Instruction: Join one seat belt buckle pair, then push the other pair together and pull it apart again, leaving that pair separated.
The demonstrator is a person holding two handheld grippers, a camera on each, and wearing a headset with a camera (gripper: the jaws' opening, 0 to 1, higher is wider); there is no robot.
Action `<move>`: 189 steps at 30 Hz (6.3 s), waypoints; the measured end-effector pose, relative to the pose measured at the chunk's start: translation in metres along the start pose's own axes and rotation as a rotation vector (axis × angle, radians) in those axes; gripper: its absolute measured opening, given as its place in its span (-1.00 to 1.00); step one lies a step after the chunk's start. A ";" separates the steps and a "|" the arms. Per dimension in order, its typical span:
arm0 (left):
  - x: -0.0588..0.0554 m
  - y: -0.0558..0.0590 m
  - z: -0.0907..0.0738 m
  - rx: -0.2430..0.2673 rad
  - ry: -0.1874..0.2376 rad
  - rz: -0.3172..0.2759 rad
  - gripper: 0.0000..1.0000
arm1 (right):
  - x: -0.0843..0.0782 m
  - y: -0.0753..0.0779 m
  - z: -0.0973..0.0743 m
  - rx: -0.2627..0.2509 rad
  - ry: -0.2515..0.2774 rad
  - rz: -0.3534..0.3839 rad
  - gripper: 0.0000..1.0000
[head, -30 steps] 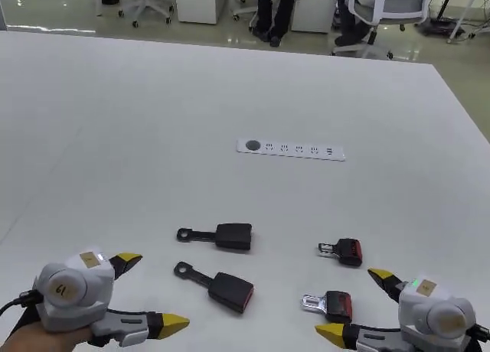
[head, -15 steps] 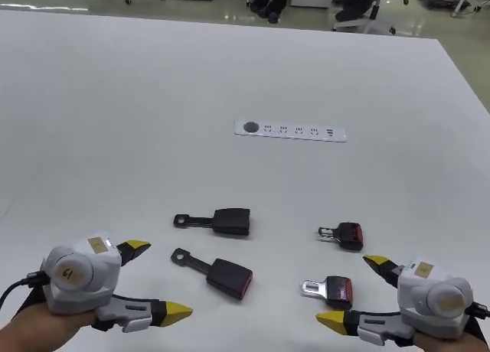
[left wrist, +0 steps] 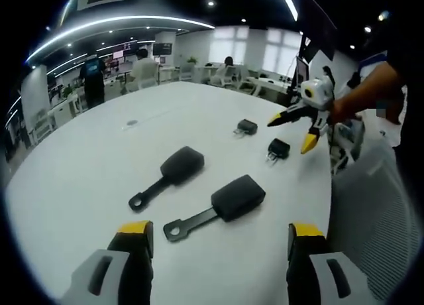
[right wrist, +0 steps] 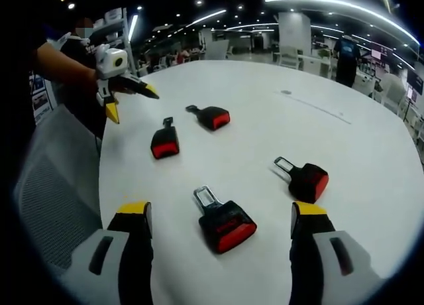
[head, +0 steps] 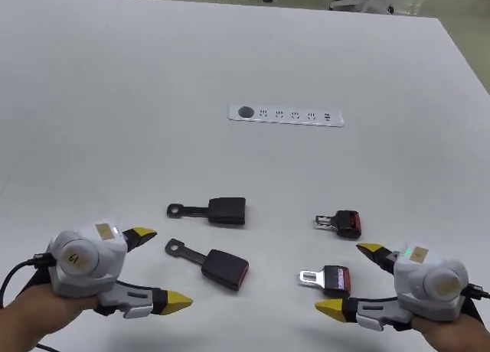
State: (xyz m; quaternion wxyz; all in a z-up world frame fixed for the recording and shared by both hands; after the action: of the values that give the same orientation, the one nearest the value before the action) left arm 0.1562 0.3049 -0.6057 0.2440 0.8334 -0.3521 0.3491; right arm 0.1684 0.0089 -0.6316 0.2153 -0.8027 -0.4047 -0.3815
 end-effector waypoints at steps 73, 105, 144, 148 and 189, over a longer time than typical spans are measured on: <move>-0.001 0.012 0.099 -0.240 -0.254 0.398 -0.30 | -0.022 0.009 0.021 0.276 -0.212 -0.219 -0.30; 0.001 0.011 0.104 -0.172 -0.320 0.320 -0.31 | 0.010 -0.017 0.077 0.318 -0.133 -0.244 -0.31; 0.003 0.014 0.103 -0.195 -0.339 0.369 -0.34 | 0.036 -0.044 0.111 0.366 -0.085 -0.264 -0.32; 0.002 0.013 0.104 -0.201 -0.344 0.375 -0.34 | 0.037 -0.047 0.113 0.362 -0.087 -0.258 -0.32; -0.003 0.006 0.099 -0.339 -0.228 0.462 -0.36 | 0.036 -0.048 0.108 0.400 -0.028 -0.368 -0.35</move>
State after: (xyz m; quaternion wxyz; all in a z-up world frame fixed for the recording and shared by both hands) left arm 0.1910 0.2372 -0.6701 0.2525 0.7126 -0.6106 0.2360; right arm 0.1897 0.1247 -0.6680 0.2910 -0.6622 -0.6142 -0.3154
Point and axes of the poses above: the centre of the closed fingertips' face, and the gripper's own axes: z roughly forward along the fingers, y roughly to its right, x roughly out of its top, the point moved 3 cm from there along -z, roughly backward along the fingers, and after that the axes turned 4 degrees about -z, right-handed, at the moved point
